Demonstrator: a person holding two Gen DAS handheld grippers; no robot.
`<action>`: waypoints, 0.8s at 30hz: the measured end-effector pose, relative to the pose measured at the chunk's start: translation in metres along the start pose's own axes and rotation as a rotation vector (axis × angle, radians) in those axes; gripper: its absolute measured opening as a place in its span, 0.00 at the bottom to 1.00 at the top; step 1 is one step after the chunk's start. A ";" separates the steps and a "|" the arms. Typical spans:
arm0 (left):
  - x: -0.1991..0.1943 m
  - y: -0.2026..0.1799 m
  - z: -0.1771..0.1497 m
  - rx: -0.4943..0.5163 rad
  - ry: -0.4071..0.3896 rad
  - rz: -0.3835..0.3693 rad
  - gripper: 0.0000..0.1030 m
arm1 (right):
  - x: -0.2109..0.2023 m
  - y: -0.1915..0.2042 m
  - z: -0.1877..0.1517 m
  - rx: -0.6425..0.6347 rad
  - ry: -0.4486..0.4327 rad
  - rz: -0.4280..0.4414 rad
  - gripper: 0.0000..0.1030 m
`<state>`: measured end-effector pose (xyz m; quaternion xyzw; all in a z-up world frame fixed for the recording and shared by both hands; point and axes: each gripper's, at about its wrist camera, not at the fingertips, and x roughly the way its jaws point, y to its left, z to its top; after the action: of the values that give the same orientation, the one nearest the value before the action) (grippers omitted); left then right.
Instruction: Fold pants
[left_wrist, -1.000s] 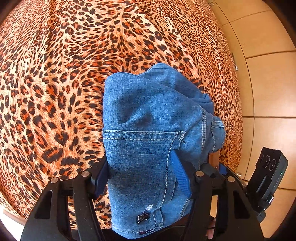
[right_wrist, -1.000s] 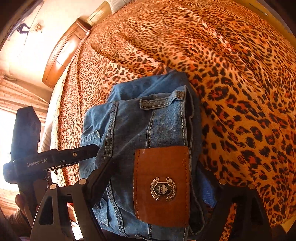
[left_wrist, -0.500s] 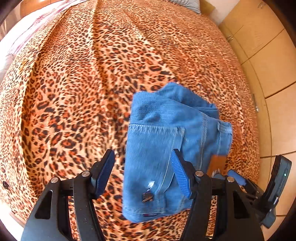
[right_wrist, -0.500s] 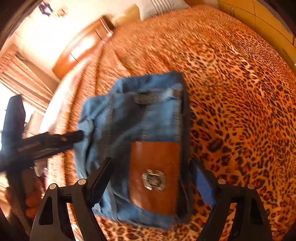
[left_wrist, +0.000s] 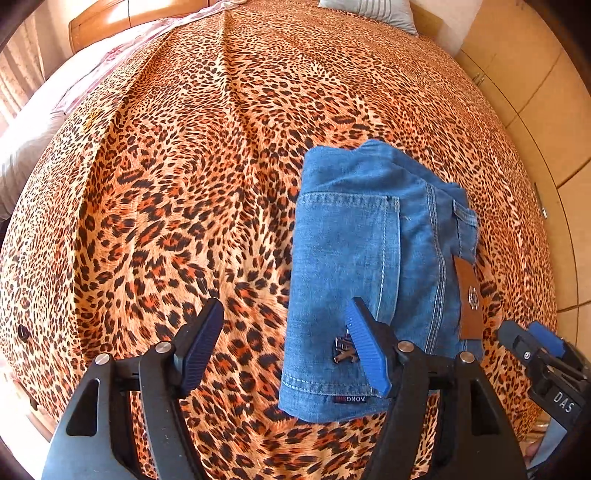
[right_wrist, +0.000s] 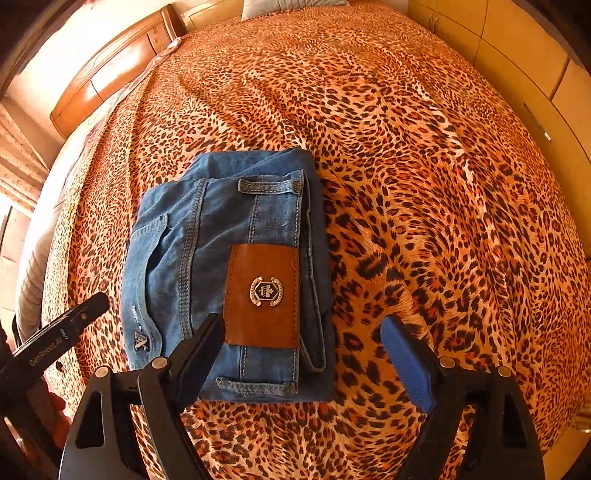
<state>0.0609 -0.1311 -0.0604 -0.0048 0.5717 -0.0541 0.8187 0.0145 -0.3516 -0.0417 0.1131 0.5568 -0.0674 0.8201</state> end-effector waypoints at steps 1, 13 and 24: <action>-0.001 -0.004 -0.004 0.019 0.000 0.015 0.66 | -0.006 0.004 -0.004 -0.025 -0.024 -0.025 0.85; -0.052 -0.016 -0.020 0.062 -0.189 0.114 0.80 | -0.083 0.016 -0.032 -0.165 -0.296 -0.290 1.00; -0.058 -0.029 -0.046 0.091 -0.164 0.140 0.80 | -0.096 0.000 -0.061 -0.052 -0.258 -0.111 1.00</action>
<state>-0.0041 -0.1516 -0.0200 0.0679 0.4988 -0.0220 0.8638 -0.0759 -0.3371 0.0257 0.0512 0.4538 -0.1121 0.8825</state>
